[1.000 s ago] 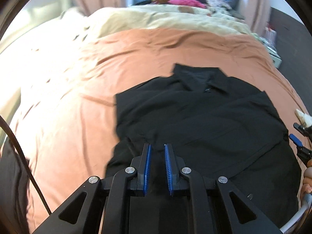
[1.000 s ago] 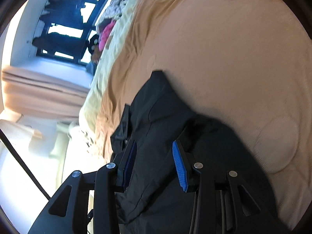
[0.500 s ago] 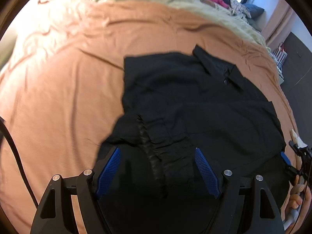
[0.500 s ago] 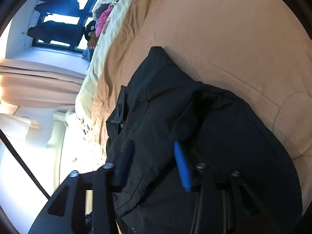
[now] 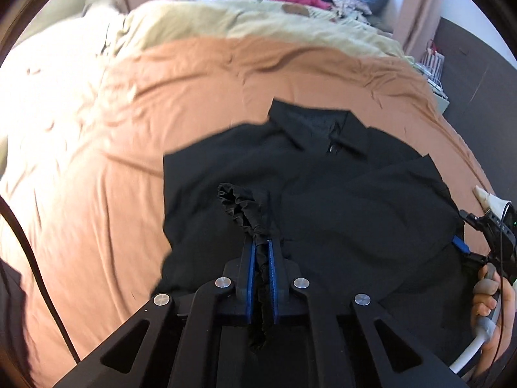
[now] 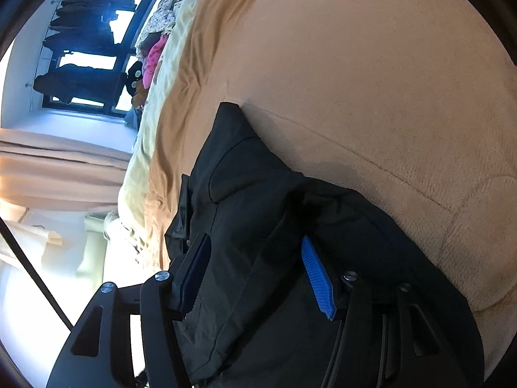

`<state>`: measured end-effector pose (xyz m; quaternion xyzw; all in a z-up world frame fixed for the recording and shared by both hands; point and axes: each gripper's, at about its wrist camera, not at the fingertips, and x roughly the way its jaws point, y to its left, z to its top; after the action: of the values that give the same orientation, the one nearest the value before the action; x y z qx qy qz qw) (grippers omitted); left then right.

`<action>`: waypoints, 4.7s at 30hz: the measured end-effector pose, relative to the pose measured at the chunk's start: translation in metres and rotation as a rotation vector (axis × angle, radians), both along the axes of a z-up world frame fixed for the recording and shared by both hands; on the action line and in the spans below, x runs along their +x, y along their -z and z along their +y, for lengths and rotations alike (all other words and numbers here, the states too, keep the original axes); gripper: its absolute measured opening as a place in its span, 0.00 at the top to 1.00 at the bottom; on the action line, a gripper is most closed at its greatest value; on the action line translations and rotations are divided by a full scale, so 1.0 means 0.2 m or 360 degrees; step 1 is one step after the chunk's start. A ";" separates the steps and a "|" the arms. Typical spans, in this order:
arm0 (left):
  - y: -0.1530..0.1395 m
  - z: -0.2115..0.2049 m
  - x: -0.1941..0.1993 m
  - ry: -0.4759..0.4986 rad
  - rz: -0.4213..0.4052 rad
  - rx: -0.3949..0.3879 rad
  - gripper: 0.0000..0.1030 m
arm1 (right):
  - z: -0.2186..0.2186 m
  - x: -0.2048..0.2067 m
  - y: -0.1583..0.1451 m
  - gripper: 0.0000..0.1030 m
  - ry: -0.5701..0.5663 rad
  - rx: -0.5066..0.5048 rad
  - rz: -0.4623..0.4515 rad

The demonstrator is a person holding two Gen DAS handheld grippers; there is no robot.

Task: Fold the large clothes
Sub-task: 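Lay the cuff onto the shirt body with the left gripper and open, then open both grippers and lift them away from the folded shirt, then grasp the black shirt hem with the left gripper while the right gripper grasps beside it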

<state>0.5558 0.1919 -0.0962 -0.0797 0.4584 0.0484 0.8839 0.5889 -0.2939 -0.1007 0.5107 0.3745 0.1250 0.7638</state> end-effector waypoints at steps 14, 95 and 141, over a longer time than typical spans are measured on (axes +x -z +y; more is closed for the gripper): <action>0.15 0.16 0.22 -0.0088 0.0051 0.0182 0.93 | -0.03 -0.04 0.05 0.47 -0.0009 0.0067 -0.0013; -0.11 -0.09 -2.19 -0.0246 -0.0542 -0.0199 0.01 | -0.35 -2.02 -0.30 0.00 -0.0356 -0.1158 -0.0552; 0.46 0.08 -1.86 -0.0534 -0.0233 -0.0870 0.86 | -0.16 -1.53 0.05 0.87 -0.0450 -0.0769 -0.0292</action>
<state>0.1840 0.2074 -0.1890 -0.3916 0.3702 0.0625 0.8400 0.2837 -0.3252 -0.1100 0.2434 0.3901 0.1829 0.8690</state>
